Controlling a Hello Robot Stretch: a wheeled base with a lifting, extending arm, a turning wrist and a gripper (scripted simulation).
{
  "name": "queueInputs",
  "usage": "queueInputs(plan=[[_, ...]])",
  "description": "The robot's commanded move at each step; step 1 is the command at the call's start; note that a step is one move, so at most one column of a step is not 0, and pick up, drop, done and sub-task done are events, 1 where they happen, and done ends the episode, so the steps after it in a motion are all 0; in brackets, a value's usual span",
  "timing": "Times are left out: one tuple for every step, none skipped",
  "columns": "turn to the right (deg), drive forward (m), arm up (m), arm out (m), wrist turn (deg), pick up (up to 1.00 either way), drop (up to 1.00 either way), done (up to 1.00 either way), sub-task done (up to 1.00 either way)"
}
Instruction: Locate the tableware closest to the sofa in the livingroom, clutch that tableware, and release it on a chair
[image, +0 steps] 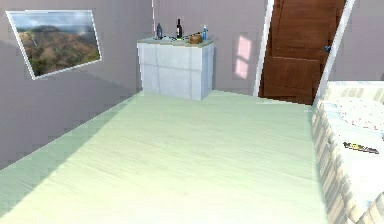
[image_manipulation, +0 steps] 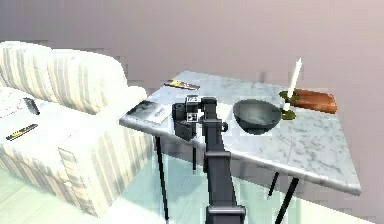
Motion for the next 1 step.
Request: queueInputs(plan=[[0.0, 0.00, 0.10, 0.00, 0.0, 0.00, 0.00, 0.00, 0.00]])
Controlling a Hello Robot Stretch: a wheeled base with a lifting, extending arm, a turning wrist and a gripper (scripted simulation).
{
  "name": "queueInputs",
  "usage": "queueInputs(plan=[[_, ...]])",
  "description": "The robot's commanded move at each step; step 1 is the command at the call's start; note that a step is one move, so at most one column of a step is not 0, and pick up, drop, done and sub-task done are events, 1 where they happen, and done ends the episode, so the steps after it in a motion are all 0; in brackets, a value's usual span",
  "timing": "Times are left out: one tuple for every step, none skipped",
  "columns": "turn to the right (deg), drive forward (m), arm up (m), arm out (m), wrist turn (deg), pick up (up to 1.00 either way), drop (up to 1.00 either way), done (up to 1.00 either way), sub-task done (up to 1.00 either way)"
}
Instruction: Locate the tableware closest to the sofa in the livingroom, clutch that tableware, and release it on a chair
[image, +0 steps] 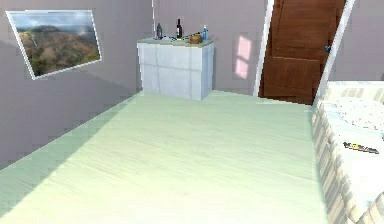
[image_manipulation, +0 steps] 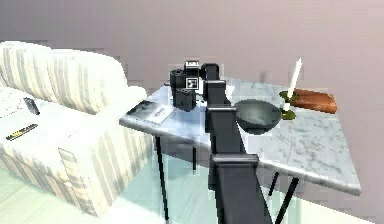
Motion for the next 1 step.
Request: queueInputs(plan=[[0.0, 0.00, 0.04, 0.00, 0.0, 0.00, 0.00, 0.00, 0.00]])
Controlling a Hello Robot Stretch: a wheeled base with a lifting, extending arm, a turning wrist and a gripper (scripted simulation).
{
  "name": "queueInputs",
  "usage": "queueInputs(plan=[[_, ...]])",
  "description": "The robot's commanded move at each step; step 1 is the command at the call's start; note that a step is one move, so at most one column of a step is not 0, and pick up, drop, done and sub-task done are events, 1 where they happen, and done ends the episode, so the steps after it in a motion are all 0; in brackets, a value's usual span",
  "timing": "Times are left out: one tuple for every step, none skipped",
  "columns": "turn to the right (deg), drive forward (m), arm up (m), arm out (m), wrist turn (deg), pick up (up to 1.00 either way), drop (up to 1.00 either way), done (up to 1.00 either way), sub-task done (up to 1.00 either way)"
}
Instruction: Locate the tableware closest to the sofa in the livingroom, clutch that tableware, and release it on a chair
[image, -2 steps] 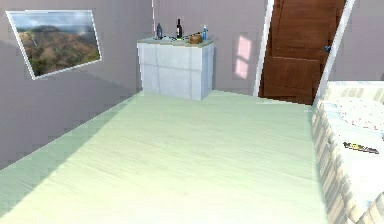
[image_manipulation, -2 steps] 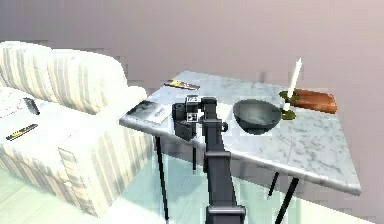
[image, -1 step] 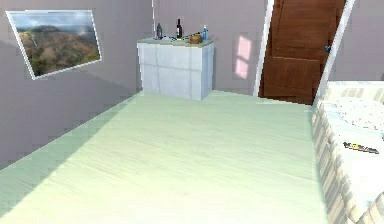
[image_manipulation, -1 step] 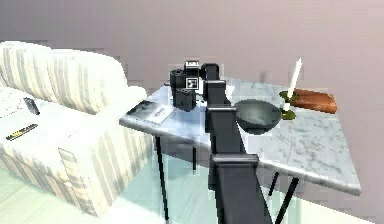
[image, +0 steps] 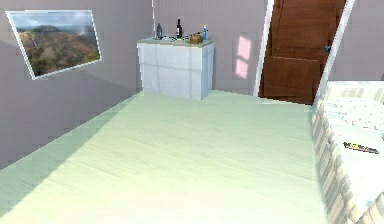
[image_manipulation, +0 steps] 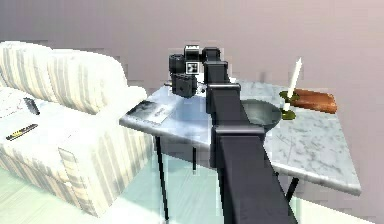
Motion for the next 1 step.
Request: queueInputs(plan=[[0.0, 0.00, 0.00, 0.00, -45.0, 0.00, 0.00, 0.00, 0.00]])
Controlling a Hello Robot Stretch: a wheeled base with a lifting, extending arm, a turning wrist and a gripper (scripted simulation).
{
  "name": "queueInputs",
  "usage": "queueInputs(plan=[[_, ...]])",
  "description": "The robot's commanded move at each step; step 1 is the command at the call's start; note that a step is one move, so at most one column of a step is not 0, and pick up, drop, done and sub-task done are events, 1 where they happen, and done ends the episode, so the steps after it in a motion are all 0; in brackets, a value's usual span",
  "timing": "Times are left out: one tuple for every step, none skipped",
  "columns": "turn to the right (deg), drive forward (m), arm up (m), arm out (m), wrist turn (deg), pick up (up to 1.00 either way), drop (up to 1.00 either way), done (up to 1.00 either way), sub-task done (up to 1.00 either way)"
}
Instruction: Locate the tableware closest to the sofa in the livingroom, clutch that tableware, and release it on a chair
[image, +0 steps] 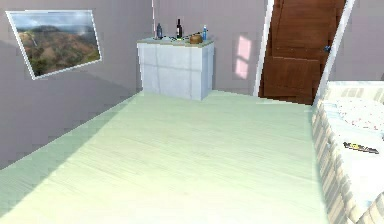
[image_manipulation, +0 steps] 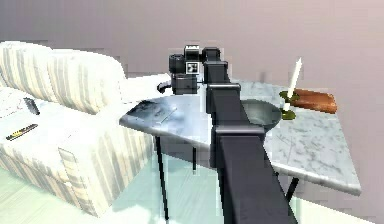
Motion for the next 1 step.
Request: queueInputs(plan=[[0.0, 0.00, 0.00, 0.00, -45.0, 0.00, 0.00, 0.00, 0.00]])
